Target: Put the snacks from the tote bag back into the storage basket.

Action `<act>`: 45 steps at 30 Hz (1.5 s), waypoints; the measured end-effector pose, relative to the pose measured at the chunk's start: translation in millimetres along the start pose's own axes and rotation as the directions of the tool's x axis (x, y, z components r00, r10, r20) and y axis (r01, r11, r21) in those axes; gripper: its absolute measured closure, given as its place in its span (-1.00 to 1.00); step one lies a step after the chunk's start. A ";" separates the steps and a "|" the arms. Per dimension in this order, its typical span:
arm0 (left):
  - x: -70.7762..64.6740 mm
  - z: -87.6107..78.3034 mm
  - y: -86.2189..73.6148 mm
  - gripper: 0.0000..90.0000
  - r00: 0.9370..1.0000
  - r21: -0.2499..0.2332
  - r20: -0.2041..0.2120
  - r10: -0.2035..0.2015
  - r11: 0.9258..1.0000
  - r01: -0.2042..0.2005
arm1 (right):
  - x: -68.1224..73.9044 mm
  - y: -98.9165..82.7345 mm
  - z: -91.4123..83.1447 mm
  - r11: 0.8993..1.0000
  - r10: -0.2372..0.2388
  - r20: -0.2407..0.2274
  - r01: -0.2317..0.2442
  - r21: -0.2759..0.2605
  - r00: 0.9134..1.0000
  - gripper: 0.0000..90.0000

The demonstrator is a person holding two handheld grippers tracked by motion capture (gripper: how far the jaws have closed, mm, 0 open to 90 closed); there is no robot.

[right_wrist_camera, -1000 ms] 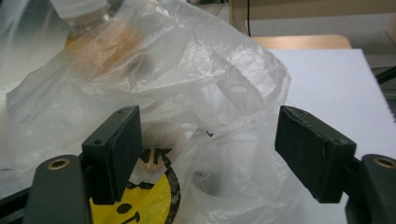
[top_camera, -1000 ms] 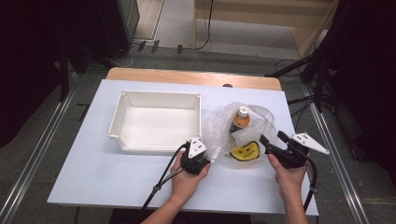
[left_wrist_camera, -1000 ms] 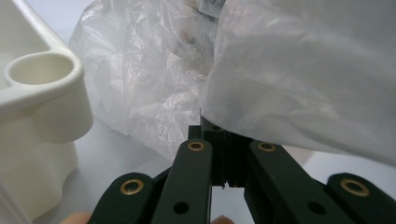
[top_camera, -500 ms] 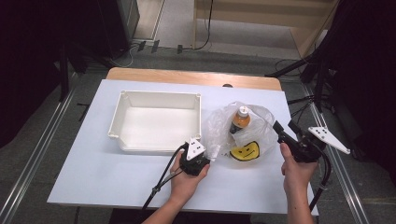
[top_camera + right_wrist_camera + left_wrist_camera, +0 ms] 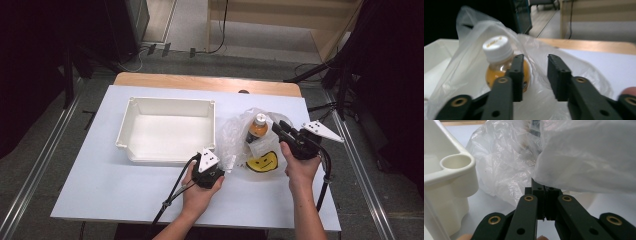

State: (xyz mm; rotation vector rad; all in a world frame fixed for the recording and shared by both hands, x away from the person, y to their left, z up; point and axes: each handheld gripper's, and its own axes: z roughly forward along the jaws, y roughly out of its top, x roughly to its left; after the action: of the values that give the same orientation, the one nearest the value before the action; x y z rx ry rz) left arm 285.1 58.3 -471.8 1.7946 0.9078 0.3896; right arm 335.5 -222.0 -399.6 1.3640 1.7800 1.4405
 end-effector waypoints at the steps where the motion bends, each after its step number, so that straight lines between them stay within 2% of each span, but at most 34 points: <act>1: -0.4 0.0 -0.1 1.00 1.000 -0.002 -0.001 0.004 1.000 -0.004 | 0.9 -1.4 2.3 1.000 -0.017 0.016 0.017 0.017 1.000 0.86; 2: -0.7 -0.1 0.0 1.00 1.000 0.000 -0.003 0.007 1.000 -0.007 | 1.2 -2.4 3.8 0.999 -0.029 0.030 0.028 0.029 0.999 0.98; 3: -1.1 0.1 -0.1 1.00 1.000 -0.003 -0.003 0.008 1.000 -0.008 | 1.2 -2.7 5.0 0.999 -0.029 0.039 0.027 0.032 0.999 1.00; 6: -1.2 0.4 0.0 1.00 1.000 0.000 -0.006 0.013 1.000 -0.013 | 2.4 1.7 6.4 1.000 -0.027 0.044 0.027 -0.008 0.999 1.00; 10: -3.2 1.9 0.3 1.00 0.999 0.025 -0.034 0.030 0.999 -0.030 | 0.8 6.5 17.9 1.000 -0.020 0.049 0.020 0.004 0.999 1.00; 12: -5.4 4.2 0.3 1.00 0.997 0.043 -0.060 0.043 0.998 -0.040 | -10.8 3.2 38.9 0.996 0.057 0.042 -0.060 0.068 0.997 1.00; 14: -5.1 5.9 1.1 1.00 0.997 0.068 -0.070 0.038 0.997 -0.033 | -19.5 -5.7 53.5 0.986 0.090 0.055 -0.096 0.136 0.994 1.00; 15: -3.9 6.4 1.3 1.00 0.997 0.069 -0.072 0.024 0.997 -0.019 | -19.5 -5.7 53.5 0.986 0.090 0.055 -0.096 0.136 0.994 1.00; 16: -2.5 6.2 1.6 1.00 0.997 0.074 -0.072 0.013 0.997 -0.007 | -22.6 -11.0 59.3 0.981 0.090 0.072 -0.101 0.167 0.993 1.00; 17: -1.7 6.2 1.8 1.00 0.997 0.078 -0.074 0.003 0.997 0.002 | -25.7 -16.4 64.1 0.974 0.092 0.088 -0.108 0.200 0.992 1.00; 18: -1.3 6.0 1.9 1.00 0.997 0.083 -0.076 0.002 0.997 0.004 | -31.4 -25.0 69.1 0.959 0.109 0.110 -0.134 0.248 0.988 1.00; 20: -1.1 6.3 2.0 1.00 0.997 0.092 -0.074 0.001 0.996 0.006 | -36.4 -31.7 70.3 0.948 0.120 0.140 -0.156 0.278 0.983 1.00; 21: -1.0 6.6 2.0 1.00 0.997 0.094 -0.073 -0.001 0.996 0.008 | -36.4 -31.7 70.3 0.948 0.120 0.140 -0.156 0.278 0.983 1.00; 23: -0.8 7.7 2.3 1.00 0.997 0.108 -0.078 0.000 0.994 0.009 | -42.9 -39.3 69.4 0.938 0.120 0.177 -0.170 0.303 0.977 1.00; 25: -1.1 8.9 2.7 1.00 0.996 0.117 -0.085 0.000 0.993 0.010 | -44.2 -41.2 69.3 0.937 0.115 0.179 -0.166 0.307 0.977 1.00; 27: 0.1 8.7 2.9 1.00 0.998 0.111 -0.070 -0.010 0.994 0.018 | -44.0 -45.5 66.2 0.950 0.103 0.156 -0.144 0.276 0.982 0.98; 28: 1.7 7.1 3.4 1.00 0.998 0.105 -0.053 -0.017 0.994 0.023 | -44.0 -45.5 66.2 0.950 0.103 0.156 -0.144 0.276 0.982 0.98; 29: 2.8 4.8 3.3 1.00 0.999 0.085 -0.041 -0.036 0.996 0.039 | -43.6 -47.5 64.6 0.956 0.103 0.148 -0.139 0.259 0.984 0.96; 30: 3.6 1.4 3.0 0.84 0.999 0.061 -0.028 -0.039 0.997 0.040 | -43.5 -50.2 63.2 0.962 0.100 0.137 -0.131 0.238 0.985 0.93; 31: 3.1 -2.3 2.5 0.67 0.999 0.051 -0.034 -0.029 0.998 0.031 | -43.6 -51.9 61.7 0.969 0.093 0.128 -0.119 0.218 0.987 0.90; 32: 2.3 -6.0 1.8 0.55 0.999 0.044 -0.040 -0.021 0.999 0.023 | -42.2 -52.7 59.4 0.974 0.091 0.123 -0.114 0.196 0.988 0.90; 33: 1.7 -9.6 1.1 0.43 0.999 0.029 -0.027 -0.018 0.999 0.018 | -41.2 -53.4 57.4 0.979 0.081 0.118 -0.101 0.178 0.990 0.90; 36: 0.7 -20.7 0.4 0.06 1.000 0.007 0.008 -0.006 1.000 0.006 | -37.4 -55.9 55.3 0.982 0.059 0.115 -0.078 0.173 0.992 0.88; 40: -1.6 -32.1 2.6 -0.49 0.999 0.019 0.041 -0.013 1.000 0.012 | -35.6 -56.4 54.9 0.984 0.048 0.114 -0.066 0.164 0.992 0.85; 42: -6.2 -38.6 6.4 -0.68 0.999 0.000 0.036 -0.008 1.000 0.008 | -37.0 -56.2 54.5 0.984 0.065 0.113 -0.082 0.159 0.991 0.85; 45: -13.6 -47.5 16.6 -0.75 0.999 -0.044 0.042 0.009 0.999 -0.007 | -37.9 -56.3 53.6 0.984 0.074 0.108 -0.090 0.154 0.991 0.85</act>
State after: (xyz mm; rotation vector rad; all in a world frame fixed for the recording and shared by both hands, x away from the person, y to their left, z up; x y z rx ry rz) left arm 252.4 76.5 -435.5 1.7609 0.8567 0.3725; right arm 372.5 -229.3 -477.5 1.5800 1.8239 1.2674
